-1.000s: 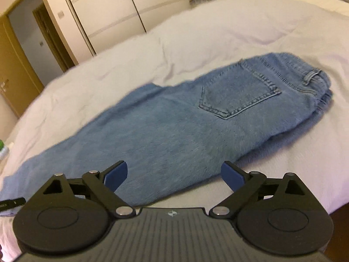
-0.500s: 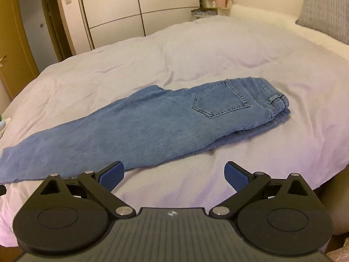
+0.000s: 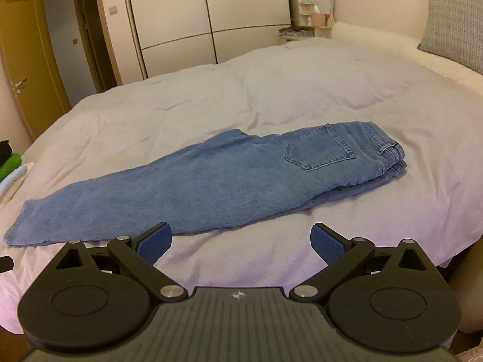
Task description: Fold clothes
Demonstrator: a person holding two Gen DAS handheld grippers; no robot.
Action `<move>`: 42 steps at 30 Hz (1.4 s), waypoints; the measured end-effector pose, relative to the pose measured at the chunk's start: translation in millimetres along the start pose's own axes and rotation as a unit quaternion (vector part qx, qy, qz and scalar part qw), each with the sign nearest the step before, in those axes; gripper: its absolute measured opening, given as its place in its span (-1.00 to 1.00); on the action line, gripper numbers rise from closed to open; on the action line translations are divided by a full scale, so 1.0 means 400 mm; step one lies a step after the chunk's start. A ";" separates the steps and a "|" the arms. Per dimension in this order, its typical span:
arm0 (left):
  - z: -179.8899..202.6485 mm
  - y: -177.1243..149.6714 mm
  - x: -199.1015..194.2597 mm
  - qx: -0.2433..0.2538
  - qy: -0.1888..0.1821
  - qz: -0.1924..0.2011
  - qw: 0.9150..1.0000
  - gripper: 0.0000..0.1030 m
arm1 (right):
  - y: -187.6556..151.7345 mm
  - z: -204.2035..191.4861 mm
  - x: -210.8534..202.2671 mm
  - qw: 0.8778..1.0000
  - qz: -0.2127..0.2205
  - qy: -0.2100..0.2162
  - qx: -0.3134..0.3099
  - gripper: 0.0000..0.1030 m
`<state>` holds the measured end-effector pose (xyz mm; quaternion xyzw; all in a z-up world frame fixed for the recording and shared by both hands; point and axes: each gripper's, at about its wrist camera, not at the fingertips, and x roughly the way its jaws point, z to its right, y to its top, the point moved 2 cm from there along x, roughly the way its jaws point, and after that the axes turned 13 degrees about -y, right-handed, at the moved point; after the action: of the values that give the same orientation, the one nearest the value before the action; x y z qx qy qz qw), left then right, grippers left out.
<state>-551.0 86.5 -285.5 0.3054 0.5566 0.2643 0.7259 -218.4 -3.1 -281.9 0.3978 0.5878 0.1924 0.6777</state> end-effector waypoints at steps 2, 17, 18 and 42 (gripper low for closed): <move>0.000 -0.003 -0.004 0.001 0.006 0.000 1.000 0.25 | -0.003 0.000 -0.007 1.000 0.002 0.003 0.002 0.96; -0.013 0.017 0.022 0.005 0.020 -0.012 1.000 0.29 | 0.012 -0.027 0.005 1.000 -0.004 0.015 -0.003 0.96; -0.015 0.020 0.030 0.004 0.022 -0.015 1.000 0.30 | 0.014 -0.031 0.010 1.000 -0.005 0.016 -0.004 0.96; -0.478 0.027 0.281 -0.249 0.014 0.017 0.968 -0.24 | 0.035 -0.144 0.280 0.995 -0.061 0.074 0.015 0.95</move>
<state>-710.0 203.7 -387.1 0.1208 0.4782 0.4116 0.7663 -243.7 105.0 -342.9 0.3558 0.6624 0.1709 0.6367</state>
